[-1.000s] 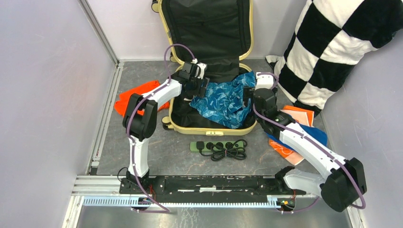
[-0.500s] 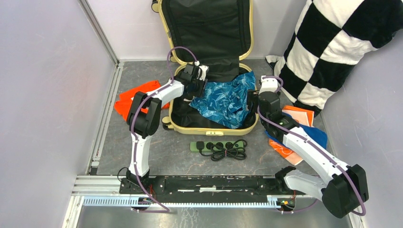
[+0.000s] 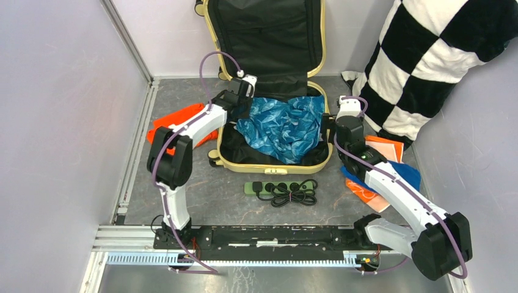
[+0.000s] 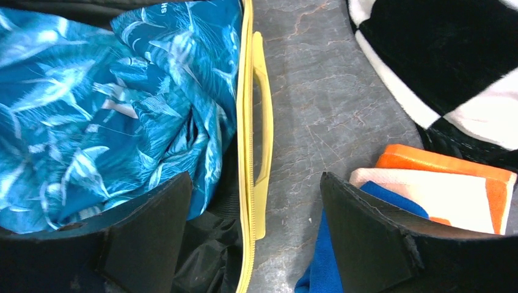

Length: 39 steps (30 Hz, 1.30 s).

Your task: Pack the luggage

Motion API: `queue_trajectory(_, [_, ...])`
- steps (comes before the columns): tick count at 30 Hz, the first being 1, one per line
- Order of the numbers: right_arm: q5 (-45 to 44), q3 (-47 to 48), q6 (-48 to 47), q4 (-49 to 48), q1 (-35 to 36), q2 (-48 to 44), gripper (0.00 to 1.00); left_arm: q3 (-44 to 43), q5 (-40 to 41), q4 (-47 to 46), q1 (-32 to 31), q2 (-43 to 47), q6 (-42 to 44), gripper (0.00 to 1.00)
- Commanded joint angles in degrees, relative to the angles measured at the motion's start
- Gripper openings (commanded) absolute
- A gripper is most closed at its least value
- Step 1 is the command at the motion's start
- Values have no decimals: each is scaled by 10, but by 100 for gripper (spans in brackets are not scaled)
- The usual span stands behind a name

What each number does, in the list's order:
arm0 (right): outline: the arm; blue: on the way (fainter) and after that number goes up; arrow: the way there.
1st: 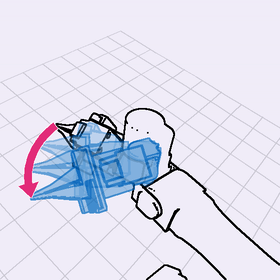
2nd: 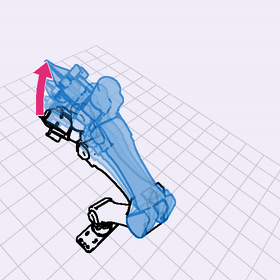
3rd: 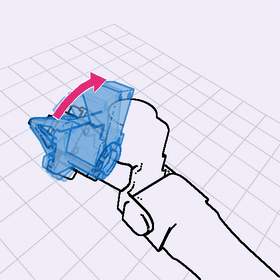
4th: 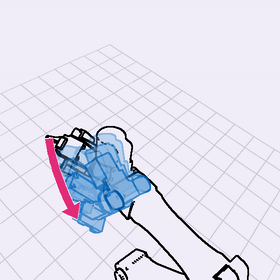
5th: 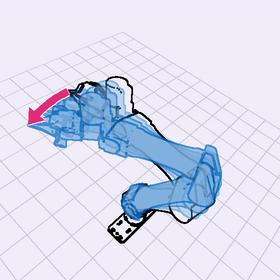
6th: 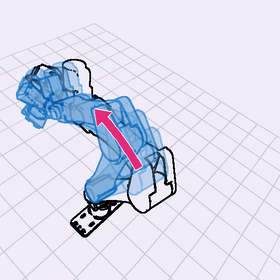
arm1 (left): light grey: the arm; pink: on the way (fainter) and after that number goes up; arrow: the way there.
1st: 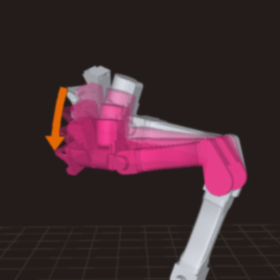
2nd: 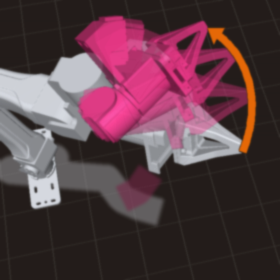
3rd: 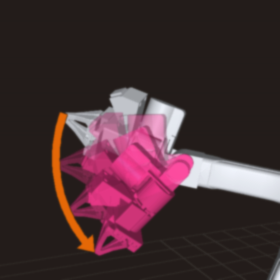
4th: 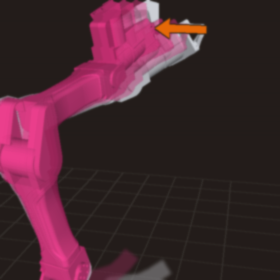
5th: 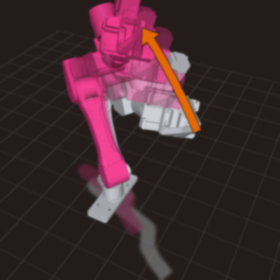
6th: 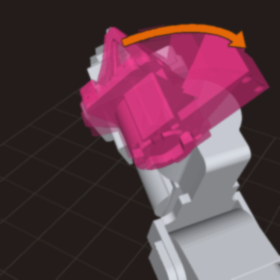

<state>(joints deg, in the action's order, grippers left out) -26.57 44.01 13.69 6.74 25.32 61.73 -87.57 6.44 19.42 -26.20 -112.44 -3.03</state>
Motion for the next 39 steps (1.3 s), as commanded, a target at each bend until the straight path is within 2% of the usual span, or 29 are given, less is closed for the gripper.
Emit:
queue_trajectory(1, [25, 27, 0, -12, -3, 21, 84, 50, 97, -11, 15, 65, 15, 2])
queue_trajectory(5, [41, 40, 1, -11, -3, 47, 84, 106, 67, -12, 14, 85, -8, 2])
queue_trajectory(6, [45, 44, 1, -10, -3, 56, 84, 113, 58, -13, 13, 86, -10, 8])
queue_trajectory(9, [61, 63, -1, -8, -3, 84, 83, 106, 30, -5, 13, 84, -6, 76])
queue_trajectory(11, [71, 79, -1, -9, -2, 104, 83, 91, 19, 6, 13, 91, 0, 94])
queue_trajectory(12, [76, 89, -1, -13, -3, 116, 83, 79, 15, 15, 14, 97, 3, 99])
queue_trajectory(16, [99, 134, -1, -21, -3, 183, 81, 11, -21, 76, 26, 131, 12, 100])
queue_trajectory(20, [128, 171, -1, -27, -3, 261, 78, -67, -87, 152, 69, 175, 26, 100])
queue_trajectory(22, [131, 184, -4, -28, -3, 300, 77, -82, -98, 181, 97, 194, 70, 100])
queue_trajectory(24, [131, 191, -8, -29, -2, 334, 77, -61, -94, 189, 129, 217, 89, 100])
queue_trajectory(28, [149, 207, -11, -21, -2, 378, 76, 50, -70, 159, 194, 247, 102, 100])
queue_trajectory(32, [163, 205, -17, -30, 9, 347, 79, 124, -51, 97, 213, 235, 85, 100])
queue_trajectory(36, [141, 196, -31, -31, 37, 272, 86, 113, -76, 75, 210, 174, 50, 100])
queue_trajectory(39, [135, 179, -29, -34, 51, 212, 89, 95, -47, 55, 202, 118, 38, 100])
